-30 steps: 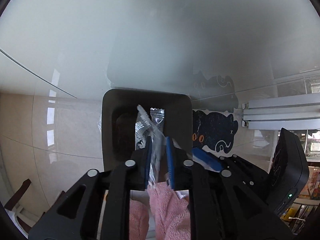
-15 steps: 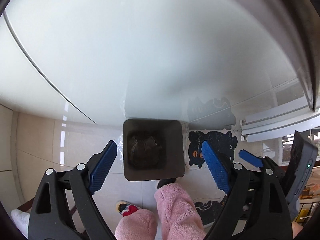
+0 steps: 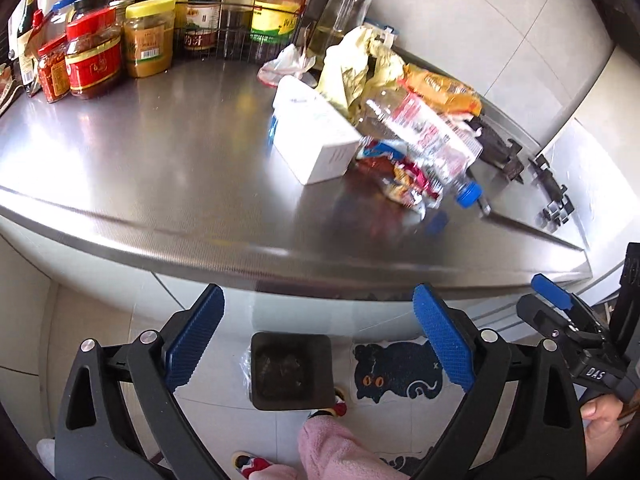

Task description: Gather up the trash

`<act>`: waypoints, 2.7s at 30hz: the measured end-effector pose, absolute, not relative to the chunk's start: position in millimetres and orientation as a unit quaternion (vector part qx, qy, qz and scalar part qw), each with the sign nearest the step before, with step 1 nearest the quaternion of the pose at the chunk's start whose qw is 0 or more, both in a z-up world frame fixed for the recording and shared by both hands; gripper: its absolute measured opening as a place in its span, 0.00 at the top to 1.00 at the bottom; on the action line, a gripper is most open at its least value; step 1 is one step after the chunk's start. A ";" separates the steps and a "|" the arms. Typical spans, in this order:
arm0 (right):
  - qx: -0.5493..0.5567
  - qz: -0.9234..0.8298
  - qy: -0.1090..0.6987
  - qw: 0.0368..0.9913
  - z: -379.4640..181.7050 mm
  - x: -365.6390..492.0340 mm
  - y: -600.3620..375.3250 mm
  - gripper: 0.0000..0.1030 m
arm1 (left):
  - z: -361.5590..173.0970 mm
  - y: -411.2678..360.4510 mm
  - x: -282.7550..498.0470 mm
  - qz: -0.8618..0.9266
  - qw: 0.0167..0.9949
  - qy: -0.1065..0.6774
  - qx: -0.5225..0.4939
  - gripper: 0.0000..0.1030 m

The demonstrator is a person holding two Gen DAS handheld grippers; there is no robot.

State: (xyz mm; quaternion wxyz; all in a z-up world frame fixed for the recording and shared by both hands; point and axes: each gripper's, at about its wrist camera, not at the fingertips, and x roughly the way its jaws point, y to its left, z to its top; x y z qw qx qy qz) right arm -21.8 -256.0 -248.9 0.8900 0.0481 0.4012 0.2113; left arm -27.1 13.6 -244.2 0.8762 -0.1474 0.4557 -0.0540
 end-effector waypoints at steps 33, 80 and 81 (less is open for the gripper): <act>-0.049 0.364 0.431 0.824 -274.7 109.6 -237.3 0.52 | -252.2 -35.8 100.3 0.003 0.809 0.527 -0.260 0.53; -0.005 0.233 0.384 0.894 -241.6 -0.2 -269.5 0.78 | -222.9 -40.9 -2.2 -0.099 0.838 0.509 -0.168 0.94; -0.002 0.225 0.383 0.896 -243.6 2.5 -274.8 0.44 | -223.4 -41.2 -0.5 -0.100 0.838 0.509 -0.171 0.94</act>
